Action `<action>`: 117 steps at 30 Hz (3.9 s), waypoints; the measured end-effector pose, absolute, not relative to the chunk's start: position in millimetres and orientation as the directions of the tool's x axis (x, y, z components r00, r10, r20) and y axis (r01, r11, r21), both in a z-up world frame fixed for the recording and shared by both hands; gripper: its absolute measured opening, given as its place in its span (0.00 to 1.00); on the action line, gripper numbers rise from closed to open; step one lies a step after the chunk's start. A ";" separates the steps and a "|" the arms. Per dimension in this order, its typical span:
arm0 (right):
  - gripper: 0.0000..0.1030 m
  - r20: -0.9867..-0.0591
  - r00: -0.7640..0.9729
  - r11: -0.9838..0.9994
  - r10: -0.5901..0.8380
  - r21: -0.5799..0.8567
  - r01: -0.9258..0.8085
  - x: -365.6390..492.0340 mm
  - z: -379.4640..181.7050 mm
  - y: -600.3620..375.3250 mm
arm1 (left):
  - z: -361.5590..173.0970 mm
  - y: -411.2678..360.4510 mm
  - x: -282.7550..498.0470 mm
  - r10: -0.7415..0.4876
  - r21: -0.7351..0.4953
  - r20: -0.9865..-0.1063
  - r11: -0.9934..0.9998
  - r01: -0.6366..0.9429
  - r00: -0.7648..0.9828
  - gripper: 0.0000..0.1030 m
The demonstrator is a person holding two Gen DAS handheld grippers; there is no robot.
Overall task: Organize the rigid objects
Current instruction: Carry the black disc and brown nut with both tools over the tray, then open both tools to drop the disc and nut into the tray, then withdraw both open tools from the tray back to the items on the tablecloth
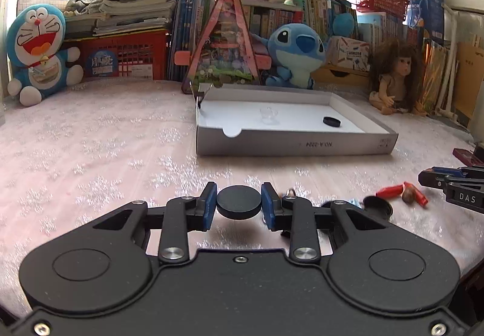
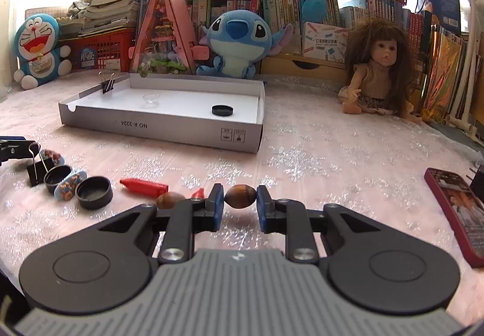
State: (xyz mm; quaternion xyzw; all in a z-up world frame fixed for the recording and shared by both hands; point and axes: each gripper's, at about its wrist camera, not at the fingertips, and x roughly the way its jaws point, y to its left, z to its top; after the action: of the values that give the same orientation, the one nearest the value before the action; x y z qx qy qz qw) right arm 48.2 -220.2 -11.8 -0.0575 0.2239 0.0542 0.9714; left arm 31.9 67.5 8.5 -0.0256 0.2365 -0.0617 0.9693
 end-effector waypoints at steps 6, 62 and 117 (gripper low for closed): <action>0.27 -0.421 0.904 0.989 0.077 -0.079 -0.121 60.8 4.3 -222.9 | 32.5 68.6 45.9 -0.141 -0.078 -0.422 0.990 0.119 0.895 0.29; 0.26 -0.682 0.722 0.990 0.117 0.137 -0.030 280.0 11.5 -202.8 | 12.0 28.3 285.0 -0.034 -0.031 -0.632 0.999 0.018 0.774 0.29; 0.86 -0.445 0.879 0.972 0.171 -0.072 -0.225 137.9 36.2 -206.3 | 47.5 9.5 150.7 -0.180 -0.027 -0.549 0.980 0.199 0.816 0.72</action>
State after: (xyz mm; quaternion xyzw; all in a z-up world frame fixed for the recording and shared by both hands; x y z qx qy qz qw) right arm 137.9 -206.3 36.2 -0.0606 0.2235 0.1022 0.9674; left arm 150.7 9.5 47.5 0.0157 0.2866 -0.0995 0.9527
